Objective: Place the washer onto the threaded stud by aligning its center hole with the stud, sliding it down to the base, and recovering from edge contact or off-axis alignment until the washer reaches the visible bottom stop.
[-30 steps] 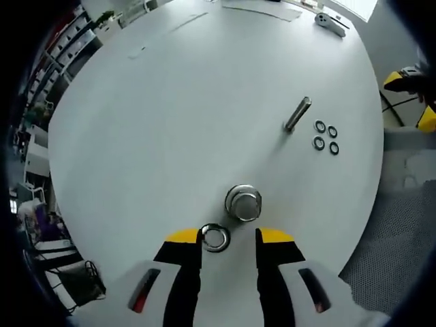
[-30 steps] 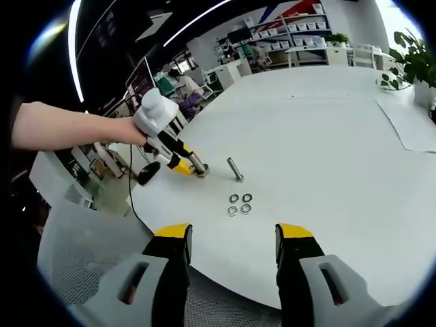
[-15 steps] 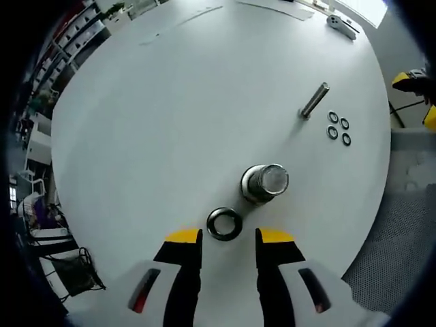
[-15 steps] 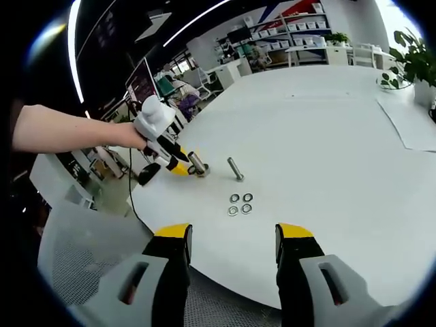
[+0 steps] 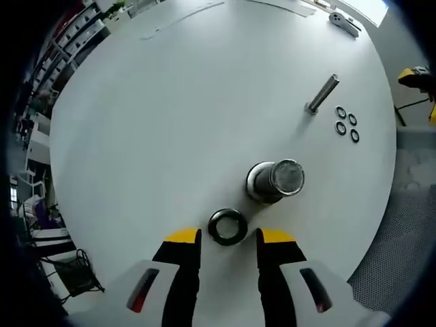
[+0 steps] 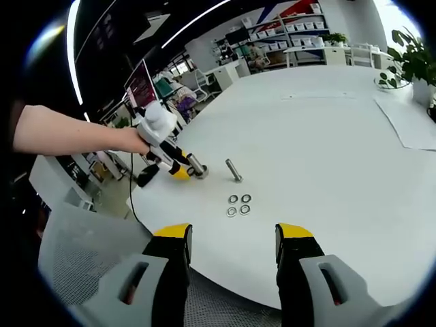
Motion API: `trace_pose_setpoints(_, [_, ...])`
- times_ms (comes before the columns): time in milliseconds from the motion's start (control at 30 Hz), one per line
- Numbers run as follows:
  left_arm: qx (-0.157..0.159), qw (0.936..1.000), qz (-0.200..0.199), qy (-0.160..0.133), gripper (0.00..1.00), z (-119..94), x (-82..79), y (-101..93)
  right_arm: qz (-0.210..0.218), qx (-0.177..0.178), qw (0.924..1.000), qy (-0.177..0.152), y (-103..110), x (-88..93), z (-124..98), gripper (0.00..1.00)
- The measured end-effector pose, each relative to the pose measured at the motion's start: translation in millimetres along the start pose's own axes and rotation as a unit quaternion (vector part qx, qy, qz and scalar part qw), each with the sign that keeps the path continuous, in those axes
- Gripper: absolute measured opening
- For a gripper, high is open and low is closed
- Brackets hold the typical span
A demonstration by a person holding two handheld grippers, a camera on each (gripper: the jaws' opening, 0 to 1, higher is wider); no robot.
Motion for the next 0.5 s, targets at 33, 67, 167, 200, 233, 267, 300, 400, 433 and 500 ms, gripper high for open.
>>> trace_pose_setpoints(33, [-0.001,1.0,-0.001,-0.001,0.3,0.2,-0.5,0.1,0.001,0.0,1.0,-0.001,-0.5,-0.2,0.0,0.52])
trace_pose_setpoints(67, [0.001,1.0,0.004,-0.001,0.3,1.5,-2.6,0.9,0.003,-0.001,1.0,-0.002,-0.9,-0.7,-0.1,0.52])
trace_pose_setpoints(167, [0.023,0.9997,-0.002,0.008,0.23,3.1,-3.3,-5.0,0.003,-0.001,1.0,-0.007,1.0,-2.2,-0.5,0.52])
trace_pose_setpoints(200, [0.016,0.9998,0.003,0.007,0.23,4.1,-4.1,-2.2,0.002,-0.001,1.0,-0.006,1.2,-2.1,-0.4,0.52])
trace_pose_setpoints(233, [0.017,0.9998,0.003,0.008,0.23,4.9,-3.7,-1.6,0.002,-0.001,1.0,-0.005,1.2,-1.8,-0.2,0.52])
trace_pose_setpoints(267, [0.018,0.9998,0.003,0.008,0.23,5.2,-3.7,-1.0,0.003,-0.002,1.0,-0.005,1.2,-1.6,-0.2,0.52])
trace_pose_setpoints(300, [0.019,0.9998,0.0,0.007,0.23,5.6,-2.0,-1.2,0.003,-0.002,1.0,-0.005,0.8,-1.5,0.1,0.52])
trace_pose_setpoints(400, [0.018,0.9998,0.0,0.002,0.22,5.5,-1.1,-1.3,0.003,0.0,1.0,-0.005,0.5,-1.5,-0.4,0.52])
trace_pose_setpoints(433, [0.018,0.9998,-0.002,0.002,0.2,5.8,-1.3,-0.4,0.004,0.0,1.0,-0.005,0.7,-1.5,-0.5,0.52])
trace_pose_setpoints(500, [0.017,0.9999,-0.002,-0.002,0.2,7.1,-1.0,2.2,0.004,0.0,1.0,-0.005,1.5,-1.1,-0.8,0.52])
Point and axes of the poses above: the point that each gripper's makers call its tool centre point, and the gripper's own axes: z roughly forward along the fingers, y roughly to its left, x roughly out of its underside, the point moved 8 cm from there along -z, roughly backward along the fingers, and after that the axes turned 3 degrees about -z, right-handed, at the moved point
